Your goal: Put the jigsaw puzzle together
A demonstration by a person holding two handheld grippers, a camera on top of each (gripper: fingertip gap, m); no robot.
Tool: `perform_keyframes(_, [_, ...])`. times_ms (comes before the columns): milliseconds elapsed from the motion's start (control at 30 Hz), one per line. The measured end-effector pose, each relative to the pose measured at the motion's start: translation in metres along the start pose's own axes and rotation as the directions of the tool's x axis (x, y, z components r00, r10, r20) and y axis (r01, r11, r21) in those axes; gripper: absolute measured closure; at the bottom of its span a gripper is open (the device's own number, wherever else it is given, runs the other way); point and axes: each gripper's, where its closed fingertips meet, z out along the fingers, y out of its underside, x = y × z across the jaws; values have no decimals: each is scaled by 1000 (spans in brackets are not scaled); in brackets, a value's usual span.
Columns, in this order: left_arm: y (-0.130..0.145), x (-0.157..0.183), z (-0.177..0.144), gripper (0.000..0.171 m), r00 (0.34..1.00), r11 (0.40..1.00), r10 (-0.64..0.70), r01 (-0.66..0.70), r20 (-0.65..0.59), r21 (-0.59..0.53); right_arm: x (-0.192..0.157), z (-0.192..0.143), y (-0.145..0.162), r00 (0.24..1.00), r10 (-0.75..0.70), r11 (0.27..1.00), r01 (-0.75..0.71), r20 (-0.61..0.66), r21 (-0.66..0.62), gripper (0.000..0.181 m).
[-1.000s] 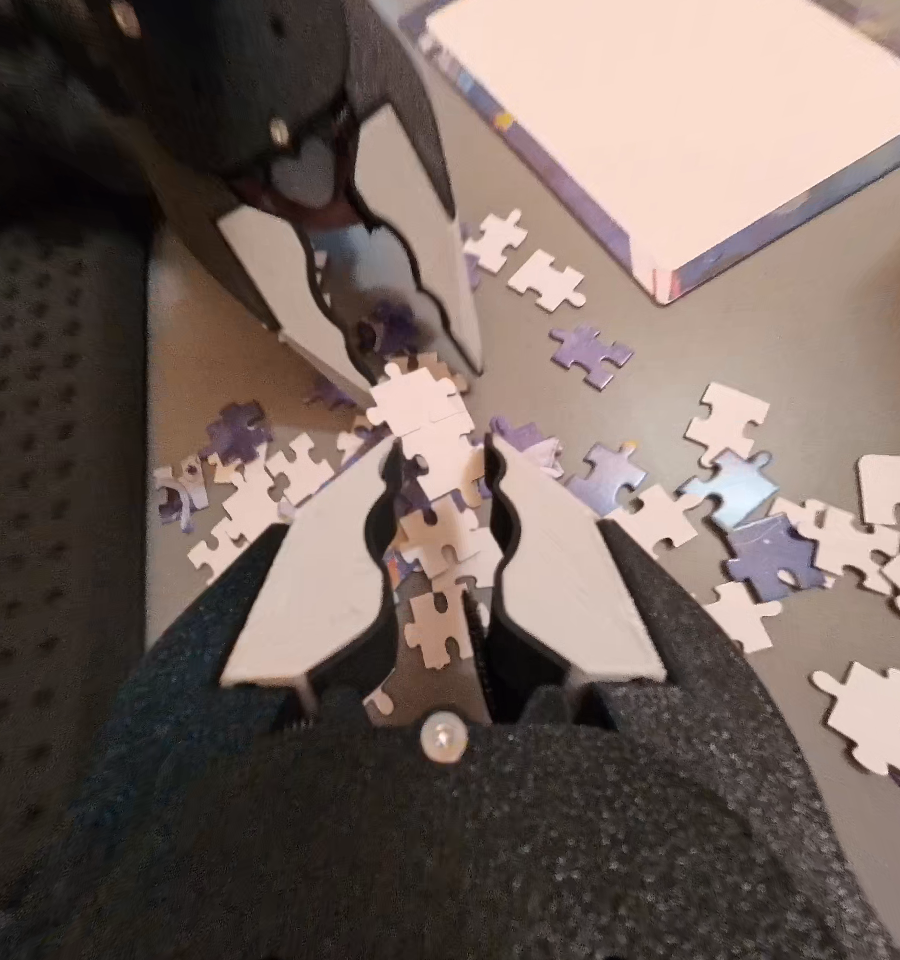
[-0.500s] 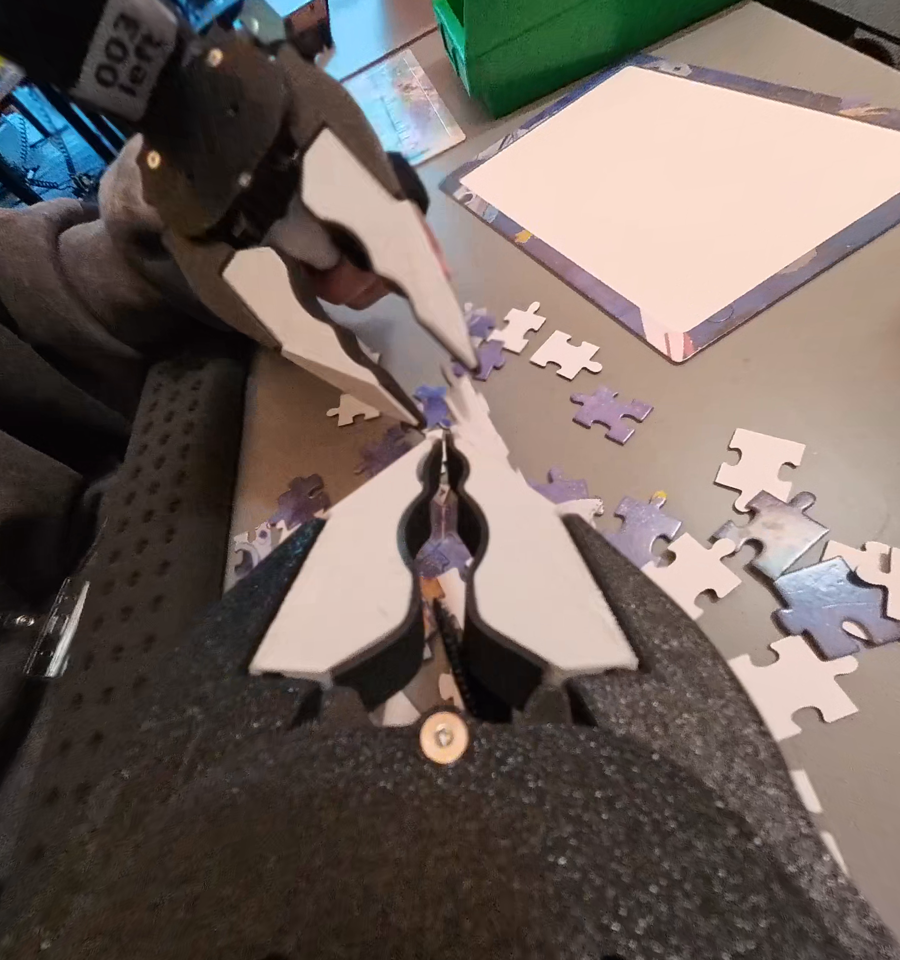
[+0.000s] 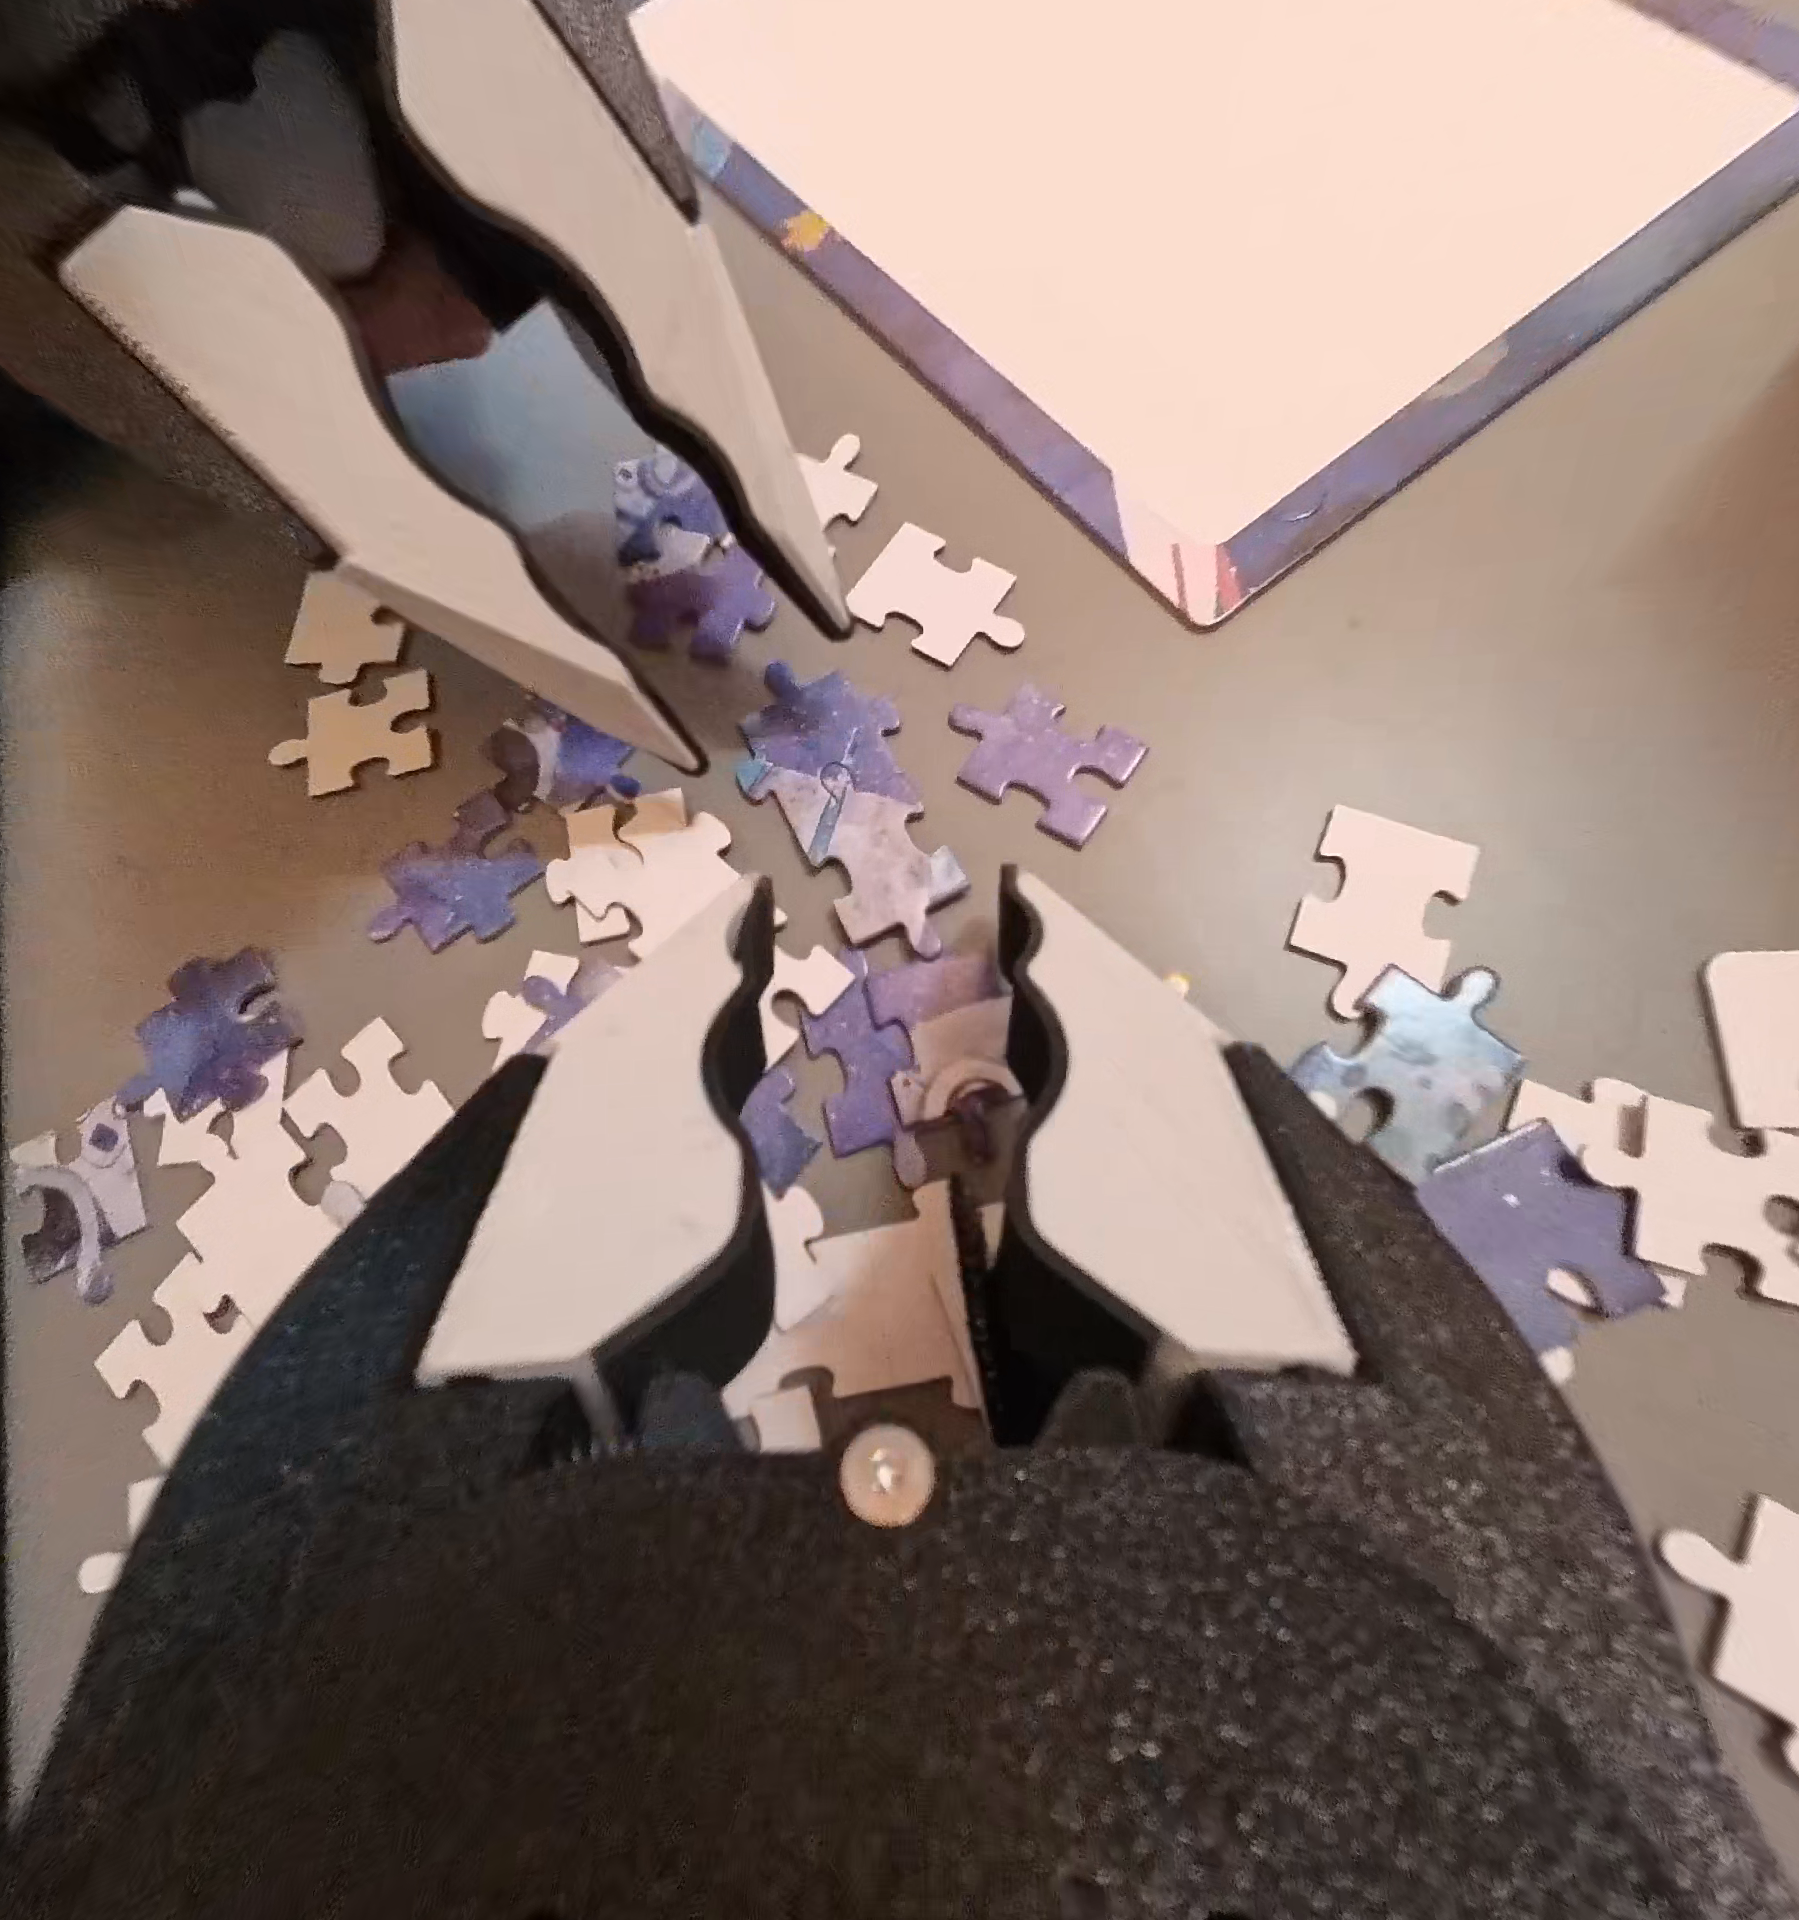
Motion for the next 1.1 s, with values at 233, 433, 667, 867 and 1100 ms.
perform_keyframes(233, [7,4,14,160,1000,999,-26,26,-10,-34,12,12,7,994,-91,992,86,-52,-94,145])
perform_keyframes(433, [7,5,14,160,999,998,-44,43,-11,-36,8,11,8,990,-114,986,103,-83,-132,153])
perform_keyframes(667, [4,4,7,160,999,999,-32,31,-18,-25,-3,-11,-12,1000,-11,1000,10,7,28,153])
perform_keyframes(867, [13,-4,8,160,999,998,-33,33,2,-58,-18,-52,-47,990,31,962,-67,137,264,153])
perform_keyframes(1100, [-6,20,-6,144,991,998,-52,56,-124,22,81,-110,-13,900,264,945,-170,-346,278,117])
